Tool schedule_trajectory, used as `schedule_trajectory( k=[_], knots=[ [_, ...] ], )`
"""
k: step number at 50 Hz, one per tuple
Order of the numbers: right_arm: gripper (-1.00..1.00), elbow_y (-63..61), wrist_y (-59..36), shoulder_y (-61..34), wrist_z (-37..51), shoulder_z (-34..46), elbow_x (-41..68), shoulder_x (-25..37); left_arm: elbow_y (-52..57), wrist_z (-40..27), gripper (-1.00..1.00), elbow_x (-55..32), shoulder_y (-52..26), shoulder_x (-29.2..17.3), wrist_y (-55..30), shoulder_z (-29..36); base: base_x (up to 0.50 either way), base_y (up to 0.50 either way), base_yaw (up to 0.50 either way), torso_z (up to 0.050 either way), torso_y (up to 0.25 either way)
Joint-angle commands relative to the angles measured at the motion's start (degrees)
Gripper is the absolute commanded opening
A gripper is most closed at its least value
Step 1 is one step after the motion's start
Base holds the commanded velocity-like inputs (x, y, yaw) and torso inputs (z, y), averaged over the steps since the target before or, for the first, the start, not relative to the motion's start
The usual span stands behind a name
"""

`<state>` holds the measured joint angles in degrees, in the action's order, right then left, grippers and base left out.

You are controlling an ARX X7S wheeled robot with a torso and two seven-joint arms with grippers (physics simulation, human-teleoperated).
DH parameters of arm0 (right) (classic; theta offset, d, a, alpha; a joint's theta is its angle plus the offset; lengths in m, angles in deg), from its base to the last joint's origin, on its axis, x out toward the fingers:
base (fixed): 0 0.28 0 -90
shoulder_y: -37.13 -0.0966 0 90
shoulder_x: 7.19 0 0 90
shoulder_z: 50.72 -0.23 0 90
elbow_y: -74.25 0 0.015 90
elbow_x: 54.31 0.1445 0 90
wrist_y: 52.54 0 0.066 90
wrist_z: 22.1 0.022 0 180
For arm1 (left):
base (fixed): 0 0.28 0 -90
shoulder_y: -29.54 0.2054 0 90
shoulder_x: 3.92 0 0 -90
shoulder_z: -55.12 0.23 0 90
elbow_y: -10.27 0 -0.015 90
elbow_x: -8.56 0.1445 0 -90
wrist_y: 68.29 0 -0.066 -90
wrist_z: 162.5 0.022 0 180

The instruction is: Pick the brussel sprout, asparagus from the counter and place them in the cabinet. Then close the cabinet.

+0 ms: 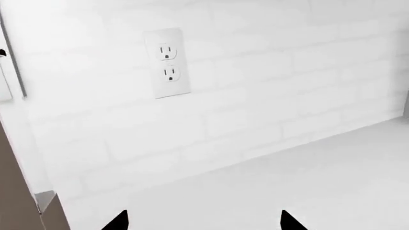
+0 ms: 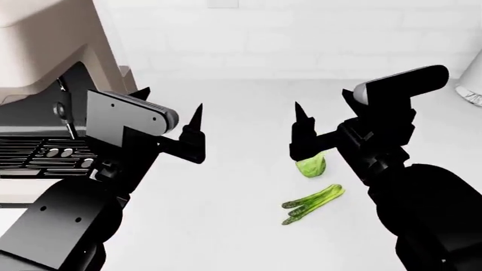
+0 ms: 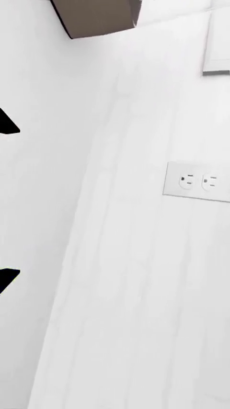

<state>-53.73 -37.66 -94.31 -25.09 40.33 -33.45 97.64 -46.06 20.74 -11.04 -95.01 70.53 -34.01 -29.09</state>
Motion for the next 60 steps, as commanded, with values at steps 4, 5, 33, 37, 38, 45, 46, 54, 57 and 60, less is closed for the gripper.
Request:
schedule_trajectory(
  k=[4,5,33,37,38,45,46,54,57,60],
  knots=[
    [1.0,6.6,-4.8,-2.8,-2.3,-2.0,1.9,2.6,-0.6,-0.1,1.0,-0.1,0.4,-0.3,0.6,0.7,0.0,0.0,0.0,0.0,0.0],
    [1.0,7.7,-4.6,-3.2,-2.6,-1.6,1.8,2.7,-0.8,-0.1,1.0,-0.1,0.5,-0.3,0.7,0.8,0.0,0.0,0.0,0.0,0.0],
    [1.0,23.1,-3.6,-17.0,-4.5,3.1,-0.6,9.1,-15.5,-10.2,1.0,-42.0,-15.7,10.5,-34.1,-1.1,0.0,0.0,0.0,0.0,0.0],
    [1.0,22.2,-4.3,-17.1,-4.7,2.9,-0.4,10.2,-22.3,-19.3,1.0,-54.7,-17.3,11.0,-33.9,-1.3,0.0,0.0,0.0,0.0,0.0],
    [1.0,22.1,-4.4,-17.1,-4.7,3.0,-0.4,10.3,-23.5,-20.9,1.0,-56.8,-17.5,11.4,-33.7,-1.4,0.0,0.0,0.0,0.0,0.0],
    [1.0,21.6,-4.4,-16.9,-4.6,3.2,-0.3,10.8,-29.3,-32.7,1.0,-70.6,-18.3,13.2,-32.6,-1.1,0.0,0.0,0.0,0.0,0.0],
    [1.0,21.5,-4.5,-16.9,-4.6,3.2,-0.2,10.9,-29.4,-33.5,1.0,-71.6,-18.3,13.2,-32.4,-0.6,0.0,0.0,0.0,0.0,0.0],
    [1.0,21.5,-4.7,-17.3,-4.4,3.8,-0.1,10.8,-26.7,-31.1,1.0,-70.8,-17.5,12.2,-31.2,5.4,0.0,0.0,0.0,0.0,0.0],
    [1.0,21.5,-4.9,-17.6,-4.3,4.0,-0.1,10.6,-25.8,-28.9,1.0,-68.4,-17.2,11.5,-30.4,7.6,0.0,0.0,0.0,0.0,0.0],
    [1.0,20.8,-5.4,-17.5,-4.3,3.7,0.2,10.8,-24.7,-26.6,1.0,-65.6,-16.4,10.9,-29.4,9.9,0.0,0.0,0.0,0.0,0.0]
  ],
)
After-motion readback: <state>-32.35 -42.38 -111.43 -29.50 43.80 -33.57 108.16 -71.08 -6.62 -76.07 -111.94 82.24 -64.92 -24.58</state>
